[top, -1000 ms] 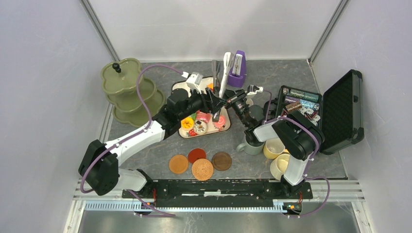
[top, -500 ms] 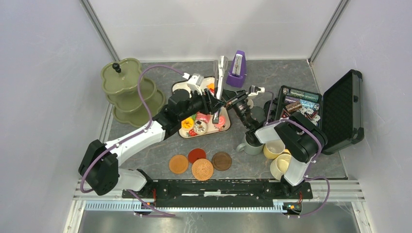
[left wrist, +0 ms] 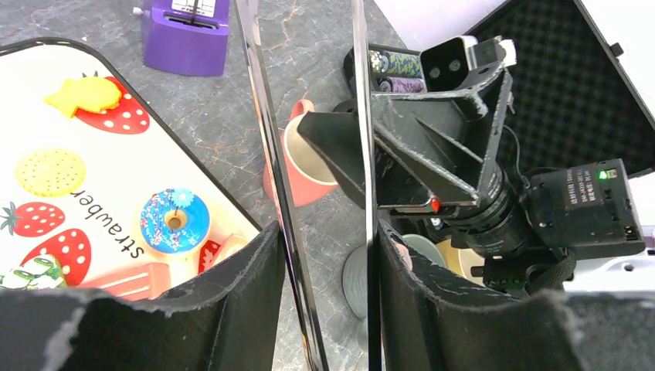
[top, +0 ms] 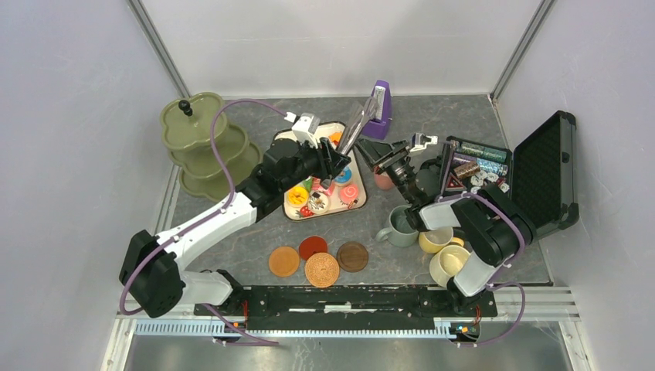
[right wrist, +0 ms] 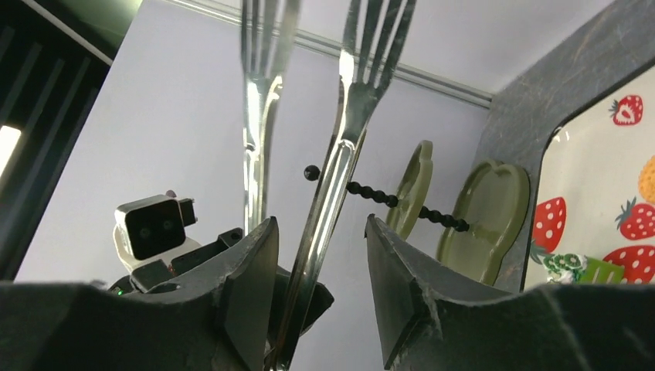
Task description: Serve the afternoon tea
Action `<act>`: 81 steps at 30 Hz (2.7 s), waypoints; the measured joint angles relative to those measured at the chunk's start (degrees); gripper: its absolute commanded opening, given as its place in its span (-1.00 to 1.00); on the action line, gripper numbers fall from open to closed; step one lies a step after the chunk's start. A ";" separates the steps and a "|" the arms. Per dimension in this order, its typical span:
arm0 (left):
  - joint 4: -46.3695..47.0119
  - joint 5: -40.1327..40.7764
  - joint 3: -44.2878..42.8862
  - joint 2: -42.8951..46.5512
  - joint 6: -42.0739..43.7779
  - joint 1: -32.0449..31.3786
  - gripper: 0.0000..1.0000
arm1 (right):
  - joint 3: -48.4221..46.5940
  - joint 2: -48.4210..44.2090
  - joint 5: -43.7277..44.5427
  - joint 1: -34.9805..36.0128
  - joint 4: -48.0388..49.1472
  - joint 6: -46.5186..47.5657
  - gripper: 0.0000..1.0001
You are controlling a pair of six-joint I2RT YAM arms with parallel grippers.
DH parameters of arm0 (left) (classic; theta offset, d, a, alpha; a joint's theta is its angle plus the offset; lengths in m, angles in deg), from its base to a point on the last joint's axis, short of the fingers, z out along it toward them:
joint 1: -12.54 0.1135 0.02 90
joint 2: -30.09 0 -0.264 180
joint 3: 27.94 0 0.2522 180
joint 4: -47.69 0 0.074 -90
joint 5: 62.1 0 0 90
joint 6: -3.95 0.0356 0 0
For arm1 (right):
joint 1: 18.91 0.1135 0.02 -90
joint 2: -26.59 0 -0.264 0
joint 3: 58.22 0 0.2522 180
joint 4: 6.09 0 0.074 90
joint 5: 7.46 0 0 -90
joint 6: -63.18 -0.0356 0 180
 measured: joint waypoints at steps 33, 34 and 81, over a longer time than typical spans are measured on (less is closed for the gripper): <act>-67.25 20.04 -11.82 13.25 -2.54 1.05 0.06 | -20.06 -23.39 -8.68 -9.05 -66.82 71.08 0.32; -67.54 20.00 -12.02 12.26 -2.54 1.05 0.06 | -20.06 -23.39 -8.68 -9.05 -66.99 71.38 0.32; -71.97 12.63 -11.28 3.26 -2.36 1.05 0.06 | -20.06 -24.13 -7.72 -9.05 -67.41 73.88 0.33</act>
